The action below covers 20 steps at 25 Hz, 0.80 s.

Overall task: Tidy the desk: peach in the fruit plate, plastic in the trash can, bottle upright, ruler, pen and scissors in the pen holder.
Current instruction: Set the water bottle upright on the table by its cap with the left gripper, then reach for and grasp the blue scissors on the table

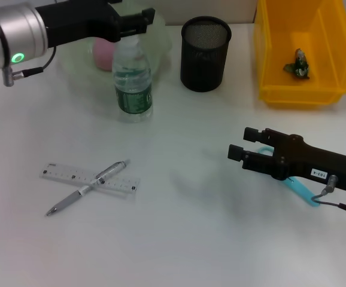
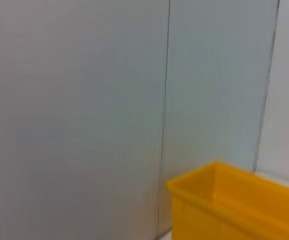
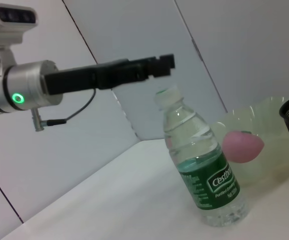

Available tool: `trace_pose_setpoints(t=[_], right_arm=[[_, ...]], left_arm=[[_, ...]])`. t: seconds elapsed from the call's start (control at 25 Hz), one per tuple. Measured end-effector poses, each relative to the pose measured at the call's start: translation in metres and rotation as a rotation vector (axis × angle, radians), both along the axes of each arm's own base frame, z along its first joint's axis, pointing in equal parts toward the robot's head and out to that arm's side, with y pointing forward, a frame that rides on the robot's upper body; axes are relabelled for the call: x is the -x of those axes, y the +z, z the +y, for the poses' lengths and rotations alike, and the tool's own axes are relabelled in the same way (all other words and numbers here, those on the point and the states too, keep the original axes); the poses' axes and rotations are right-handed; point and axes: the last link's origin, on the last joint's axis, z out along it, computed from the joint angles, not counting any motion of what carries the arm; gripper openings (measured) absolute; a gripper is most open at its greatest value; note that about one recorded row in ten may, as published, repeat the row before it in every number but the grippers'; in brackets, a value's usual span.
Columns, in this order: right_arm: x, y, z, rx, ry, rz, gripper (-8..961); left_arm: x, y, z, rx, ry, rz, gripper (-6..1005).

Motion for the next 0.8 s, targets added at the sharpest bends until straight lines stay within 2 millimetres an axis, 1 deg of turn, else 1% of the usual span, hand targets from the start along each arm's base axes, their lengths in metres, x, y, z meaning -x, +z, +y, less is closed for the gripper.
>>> trace_pose_setpoints(t=[0.04, 0.16, 0.24, 0.28, 0.32, 0.4, 0.44, 0.48, 0.52, 0.56, 0.6, 0.64, 0.68, 0.72, 0.76, 0.8], right_arm=[[-0.001, 0.000, -0.001, -0.001, -0.003, 0.001, 785], [-0.001, 0.000, -0.001, -0.002, -0.006, 0.002, 785], [-0.002, 0.000, -0.002, -0.002, -0.009, 0.003, 786], [-0.002, 0.000, -0.002, -0.002, -0.009, 0.003, 786], [-0.002, 0.000, -0.002, -0.002, -0.010, 0.003, 786], [-0.003, -0.001, -0.003, -0.002, -0.016, 0.006, 786], [-0.004, -0.001, -0.004, 0.000, -0.025, 0.012, 786], [-0.004, -0.001, -0.004, 0.000, -0.025, 0.012, 785], [-0.004, -0.002, -0.005, 0.001, -0.028, 0.014, 785], [-0.004, -0.002, -0.005, 0.003, -0.030, 0.016, 785], [-0.004, -0.003, -0.005, 0.003, -0.030, 0.017, 785], [-0.003, -0.003, -0.005, 0.004, -0.030, 0.017, 785], [-0.003, -0.003, -0.005, 0.004, -0.030, 0.018, 785], [-0.003, -0.003, -0.004, 0.004, -0.030, 0.018, 785], [-0.003, -0.003, -0.004, 0.004, -0.030, 0.018, 785], [-0.003, -0.003, -0.004, 0.003, -0.030, 0.019, 786]], left_arm=[[0.000, 0.005, -0.004, 0.012, -0.023, -0.047, 680], [0.001, 0.008, -0.009, 0.035, -0.058, -0.093, 738], [0.006, 0.010, -0.021, 0.085, -0.118, -0.180, 776], [0.006, 0.010, -0.021, 0.085, -0.118, -0.180, 776], [0.009, 0.011, -0.027, 0.102, -0.141, -0.222, 775], [0.009, 0.011, -0.027, 0.102, -0.141, -0.222, 775], [0.014, 0.011, -0.031, 0.113, -0.154, -0.260, 775], [0.014, 0.011, -0.031, 0.113, -0.154, -0.260, 774], [0.026, 0.011, -0.042, 0.127, -0.184, -0.341, 774], [0.026, 0.011, -0.042, 0.127, -0.184, -0.341, 775], [0.037, 0.008, -0.054, 0.125, -0.223, -0.386, 775], [0.048, -0.002, -0.069, 0.136, -0.274, -0.399, 776], [0.048, -0.002, -0.069, 0.136, -0.274, -0.399, 773], [0.049, -0.004, -0.072, 0.139, -0.291, -0.391, 770], [0.053, -0.012, -0.081, 0.157, -0.329, -0.367, 768], [0.053, -0.012, -0.081, 0.157, -0.329, -0.367, 765]])
